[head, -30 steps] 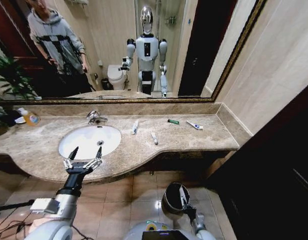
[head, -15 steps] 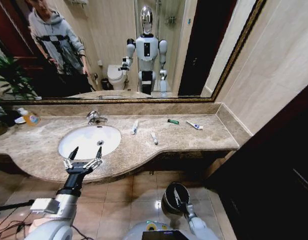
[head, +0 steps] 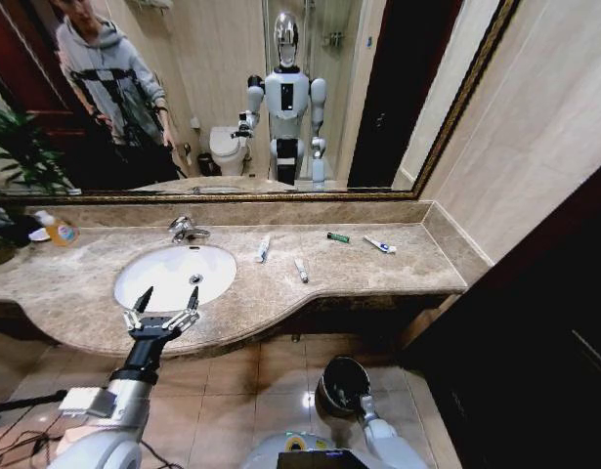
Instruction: Pick up the trash from the sink and place it in the trash bin.
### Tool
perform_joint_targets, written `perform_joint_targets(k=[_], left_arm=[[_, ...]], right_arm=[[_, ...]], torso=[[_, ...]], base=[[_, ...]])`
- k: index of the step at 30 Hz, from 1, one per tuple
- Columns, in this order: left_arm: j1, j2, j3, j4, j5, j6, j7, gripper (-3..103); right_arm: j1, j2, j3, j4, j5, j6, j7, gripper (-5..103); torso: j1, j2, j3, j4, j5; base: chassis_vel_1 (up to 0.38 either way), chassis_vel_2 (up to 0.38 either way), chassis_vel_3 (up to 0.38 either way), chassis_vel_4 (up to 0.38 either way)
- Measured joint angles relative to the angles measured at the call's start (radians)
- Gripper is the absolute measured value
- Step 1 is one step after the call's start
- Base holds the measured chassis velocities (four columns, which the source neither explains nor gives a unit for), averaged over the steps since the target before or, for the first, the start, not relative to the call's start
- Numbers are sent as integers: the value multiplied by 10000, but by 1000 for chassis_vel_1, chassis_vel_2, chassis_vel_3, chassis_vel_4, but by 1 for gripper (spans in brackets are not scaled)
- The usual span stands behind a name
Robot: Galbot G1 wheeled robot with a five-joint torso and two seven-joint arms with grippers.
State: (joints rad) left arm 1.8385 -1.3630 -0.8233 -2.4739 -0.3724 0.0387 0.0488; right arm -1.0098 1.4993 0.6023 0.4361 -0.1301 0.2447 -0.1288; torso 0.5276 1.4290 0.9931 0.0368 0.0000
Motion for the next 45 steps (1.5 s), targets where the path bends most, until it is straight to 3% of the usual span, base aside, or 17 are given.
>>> perform_joint_targets(k=[2, 5, 7, 8, 9, 10, 13, 15, 19, 22, 24, 27, 32, 37, 42, 45], left_arm=[[0, 1, 0, 0, 0, 0, 0, 100], [0, 1, 0, 0, 0, 0, 0, 100], [0, 1, 0, 1, 0, 0, 0, 100], [0, 0, 0, 0, 0, 0, 0, 100], [0, 0, 0, 0, 0, 0, 0, 100], [0, 1, 0, 0, 0, 0, 0, 100], [0, 0, 0, 0, 0, 0, 0, 100], [0, 0, 0, 0, 0, 0, 0, 100], [0, 1, 0, 0, 0, 0, 0, 100], [0, 0, 0, 0, 0, 0, 0, 100], [0, 1, 0, 0, 0, 0, 0, 100], [0, 0, 0, 0, 0, 0, 0, 100], [0, 0, -1, 0, 0, 0, -1, 100], [-1, 0, -1, -1, 0, 0, 0, 100], [1, 0, 0, 0, 0, 0, -1, 100], [0, 0, 0, 0, 0, 0, 0, 100]], right_arm=[[-38, 0, 2, 46, 7, 36, 7, 54], [-355, -12, 18, 530, 90, 164, 9, 71], [-497, -17, 19, 793, 99, 158, 8, 71], [-802, -31, 23, 1309, 75, 288, 10, 81], [-802, -31, 23, 1309, 75, 288, 10, 81], [-894, -38, 30, 1390, 6, 448, 29, 81], [-1519, -164, 64, 1894, -584, 1561, 344, 96], [-1705, -172, 93, 2081, -643, 1812, 440, 99], [-2659, -221, 150, 3310, -443, 2551, 616, 100], [-3390, -261, 151, 4428, -2, 2672, 588, 100], [-4389, -308, 155, 6323, 577, 2424, 433, 100], [-5040, -314, 189, 7701, 949, 2172, 298, 100], [-7129, -20, 219, 11328, 1869, 1231, 50, 100], [-8187, 77, 163, 12981, 2032, 1113, 43, 100], [-9105, 209, 126, 15236, 2268, 1496, 111, 100], [-9294, 203, 140, 16681, 2578, 1145, 125, 100]], torso=[[0, 0, 0, 0, 0], [0, 0, 0, 0, 0], [0, 0, 0, 0, 0], [0, 1, -1, 0, -1], [0, 1, -1, 0, -1], [0, 0, -1, 1, -1], [-1, 1, -1, -1, -3], [-1, 1, -1, 0, -3], [-1, 1, -1, 0, 1], [-1, 1, -1, 0, 1], [-2, 1, -1, -3, 0], [-2, 3, -2, 0, -3], [-1, 2, -1, -2, -2], [-2, 3, -1, -2, -1], [-1, 3, 0, -2, 0], [-1, 2, -1, 0, -2]], base=[[0, 0, 0, 0], [0, 0, 0, 0], [0, 0, 0, 0], [0, 0, 0, 0], [0, 0, 0, 0], [0, 0, 0, 0], [0, 0, 0, 0], [0, 0, 0, 0], [0, 0, 0, 0], [0, 0, 0, 0], [0, 0, 0, 0], [0, 0, 0, 0], [0, 0, 0, 0], [0, 0, 0, 0], [0, 0, 0, 0], [0, 0, 0, 0]])
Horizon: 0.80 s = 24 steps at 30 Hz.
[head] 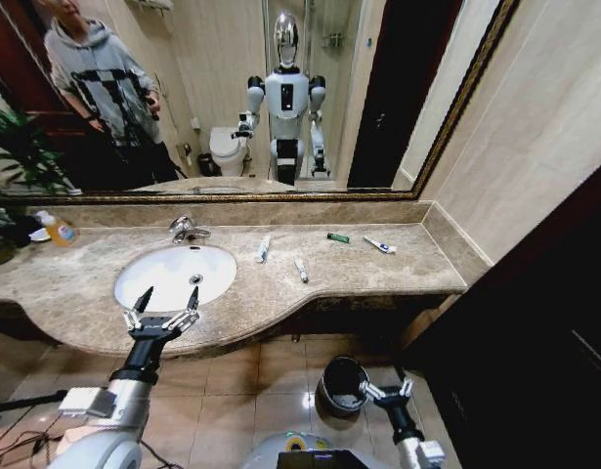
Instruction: Pick up the trash from the sink and place it in the trash bin.
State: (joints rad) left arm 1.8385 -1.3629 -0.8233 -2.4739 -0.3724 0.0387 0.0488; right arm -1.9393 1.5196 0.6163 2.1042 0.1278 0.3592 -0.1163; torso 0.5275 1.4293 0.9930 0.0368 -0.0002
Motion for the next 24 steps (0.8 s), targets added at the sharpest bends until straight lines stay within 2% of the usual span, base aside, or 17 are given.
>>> perform_joint_targets(k=[4, 5, 6, 8, 13, 17, 19, 22, 24], left_arm=[[0, 0, -1, 0, 0, 0, -1, 100], [0, 0, 0, 0, 0, 0, 0, 100], [-1, 0, 0, 0, 0, 0, -1, 100], [0, 0, 0, 0, 0, 0, 2, 100], [0, 0, -1, -1, 0, 0, 0, 100], [0, 0, 0, 0, 0, 0, 4, 100], [0, 0, 0, 0, 0, 0, -1, 100], [1, 0, 0, 1, 0, 0, 0, 100], [0, 0, 0, 0, 0, 0, 4, 100]], right_arm=[[293, -11, 51, 676, 243, -486, -63, 100], [848, -33, 106, 988, 411, -975, -80, 100], [1992, -343, 107, 1206, 741, -1930, 169, 100], [2992, -706, 64, 1179, 1039, -2713, 371, 100], [4477, -1209, 35, 526, 1152, -3253, 395, 100], [6402, -1804, -169, -937, 1311, -3893, 395, 100], [6834, -1905, -230, -1310, 1309, -4036, 427, 100], [8142, -2161, -416, -2596, 1317, -4845, 720, 100], [8555, -2223, -477, -3088, 1340, -5009, 842, 100]], torso=[[0, 0, 0, 0, 0], [0, 0, 0, -1, 1], [1, -2, 1, 1, 1], [1, -2, 2, -1, 2], [2, -2, 2, 3, 2], [2, -2, 2, 0, 4], [2, -2, 3, -1, 3], [2, -3, 3, 0, 5], [2, -3, 3, 1, 3]], base=[[0, 0, 0, 0], [0, 0, 0, 0], [0, 0, 0, 0], [0, 0, 0, 0], [0, 0, 0, 0], [0, 0, 0, 0], [0, 0, 0, 0], [0, 0, 0, 0], [0, 0, 0, 0]])
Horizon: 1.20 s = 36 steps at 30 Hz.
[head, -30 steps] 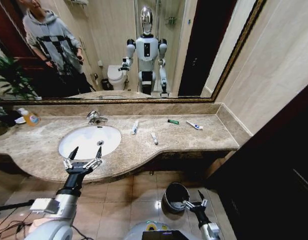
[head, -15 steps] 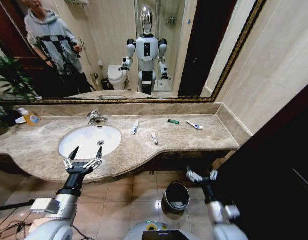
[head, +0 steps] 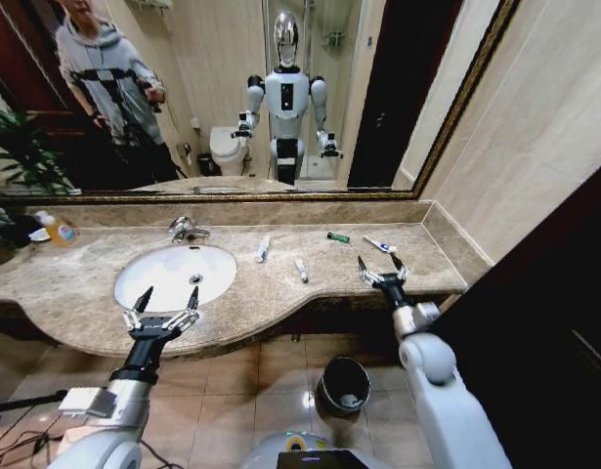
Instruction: Pick up the trash from the sink and place it in the trash bin.
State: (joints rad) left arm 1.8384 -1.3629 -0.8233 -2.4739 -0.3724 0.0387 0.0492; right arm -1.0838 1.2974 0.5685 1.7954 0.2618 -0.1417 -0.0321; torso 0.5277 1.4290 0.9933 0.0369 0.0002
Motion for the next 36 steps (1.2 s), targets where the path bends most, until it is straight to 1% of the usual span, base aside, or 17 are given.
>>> perform_joint_targets(k=[3, 4, 6, 8, 11, 16, 20, 25, 29, 30, 31, 32, 33, 36], left_arm=[[1, 0, 0, 0, 0, 0, -4, 100], [1, 0, 0, 0, 0, 0, -4, 100], [1, 0, 0, 0, 0, 0, -4, 100], [1, 0, 0, 0, 0, 0, -4, 100], [1, 0, 0, 0, 0, 0, -3, 100], [0, -1, 0, 0, 0, 0, -3, 100], [0, 0, -1, 0, 0, 0, -3, 100], [0, 0, 0, 0, 0, 0, -3, 100], [0, 0, 0, 0, 0, 0, -3, 100], [0, -1, 0, 0, 0, 0, -4, 100], [0, 0, 0, 0, 0, 0, -3, 100], [0, 0, 0, 0, 0, 0, -3, 100], [0, 0, 0, 0, 0, 0, -3, 100], [0, 0, -1, 0, 0, 0, -3, 100]], right_arm=[[1038, -101, -93, -1590, -280, -93, 181, 100], [1038, -101, -93, -1590, -280, -93, 181, 100], [1661, -161, -112, -2608, -454, -15, 232, 100], [1836, -176, -119, -2848, -480, 3, 232, 100], [2528, -182, -169, -3815, -673, 225, 227, 100], [3117, -136, -165, -4486, -775, 355, 251, 100], [3823, -68, -130, -5378, -897, 570, 315, 100], [4248, 16, -46, -6168, -1078, 677, 367, 100], [4314, 14, -11, -6398, -1101, 654, 373, 100], [4350, 9, 14, -6526, -1132, 645, 373, 103], [4374, 8, 29, -6591, -1145, 642, 373, 103], [4411, 3, 58, -6698, -1168, 636, 370, 100], [4411, 3, 58, -6698, -1168, 636, 370, 100], [4444, -24, 121, -6971, -1236, 658, 324, 84]], torso=[[0, 0, 0, 1, 1], [0, 0, 0, 1, 1], [1, -1, 0, 0, 2], [0, -1, 0, 0, 1], [-1, 0, -1, 0, 0], [0, 0, -1, 0, -2], [-1, 0, -1, -1, -2], [-1, 0, -1, 0, -1], [-2, 1, -2, 0, -1], [-2, 1, -2, -1, 0], [-2, 1, -1, -1, -1], [-2, 2, -2, 0, -2], [-2, 2, -2, 0, -2], [-2, 1, -1, 0, 0]], base=[[0, 0, 0, 0], [0, 0, 0, 0], [0, 0, 0, 0], [0, 0, 0, 0], [0, 0, 0, 0], [0, 0, 0, 0], [0, 0, 0, 0], [0, 0, 0, 0], [0, 0, 0, 0], [0, 0, 0, 0], [0, 0, 0, 0], [0, 0, 0, 0], [0, 0, 0, 0], [0, 0, 0, 0]])
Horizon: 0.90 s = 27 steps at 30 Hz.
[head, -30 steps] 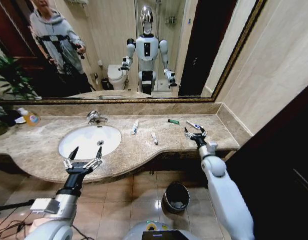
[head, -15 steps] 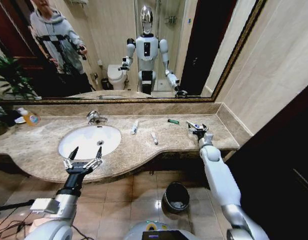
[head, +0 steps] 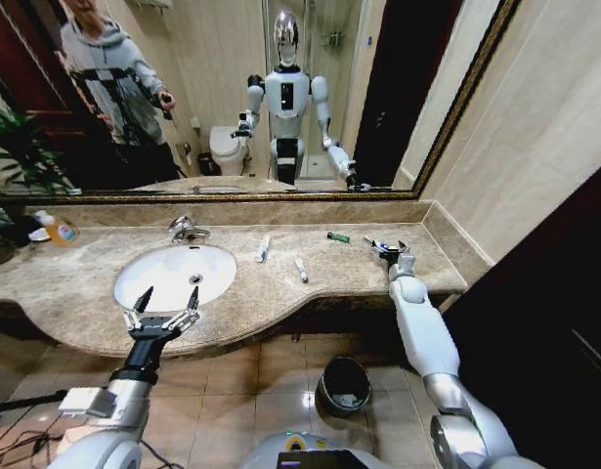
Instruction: Pick up the trash from the sink and place it in the trash bin.
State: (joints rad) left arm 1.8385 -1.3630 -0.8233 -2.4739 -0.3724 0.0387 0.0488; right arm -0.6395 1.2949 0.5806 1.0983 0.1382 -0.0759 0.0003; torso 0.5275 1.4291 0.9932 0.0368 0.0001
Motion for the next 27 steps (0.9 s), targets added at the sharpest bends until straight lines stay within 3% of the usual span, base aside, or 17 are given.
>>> perform_joint_targets(k=[1, 3, 5, 7, 8, 10, 15, 16, 27], left_arm=[[0, 0, 0, 0, 0, 0, 0, 100], [0, 0, 0, 0, 0, 0, 0, 100], [0, 0, 0, 0, 0, 0, 0, 100], [0, 0, 0, 0, 0, 0, 0, 100], [0, 0, 0, 0, 0, 0, 0, 100], [0, 0, 0, 0, 0, 0, 0, 100], [0, 0, 0, 0, 0, 0, 0, 100], [0, 0, 0, 0, 0, 0, 0, 100], [0, 0, 0, 0, 0, 0, 1, 100]], right_arm=[[0, 0, 0, 0, 0, 0, 0, 84], [-17, -36, 53, -63, -7, 29, -55, 74], [-42, -57, 63, -68, -7, 35, -76, 74], [-87, -119, 85, -97, 1, 104, -104, 57], [-87, -119, 85, -97, 1, 104, -104, 57], [-149, -190, 100, -68, 72, 131, -106, 47], [-334, -286, 116, 179, 302, 121, -108, 41], [-416, -317, 129, 288, 351, 113, -108, 34], [-1730, -631, 230, 2258, 955, -241, -111, 33]], torso=[[0, 0, 0, 0, 0], [0, 0, -1, 0, -2], [0, 0, -1, 0, -2], [0, 1, -1, 0, 0], [0, 1, -1, 0, 0], [0, 0, -1, 0, -2], [0, 0, -1, 0, 0], [0, 0, -1, 0, 1], [1, 0, -1, 2, 2]], base=[[0, 0, 0, 0], [0, 0, 0, 0], [0, 0, 0, 0], [0, 0, 0, 0], [0, 0, 0, 0], [0, 0, 0, 0], [0, 0, 0, 0], [0, 0, 0, 0], [0, 0, 0, 0]])
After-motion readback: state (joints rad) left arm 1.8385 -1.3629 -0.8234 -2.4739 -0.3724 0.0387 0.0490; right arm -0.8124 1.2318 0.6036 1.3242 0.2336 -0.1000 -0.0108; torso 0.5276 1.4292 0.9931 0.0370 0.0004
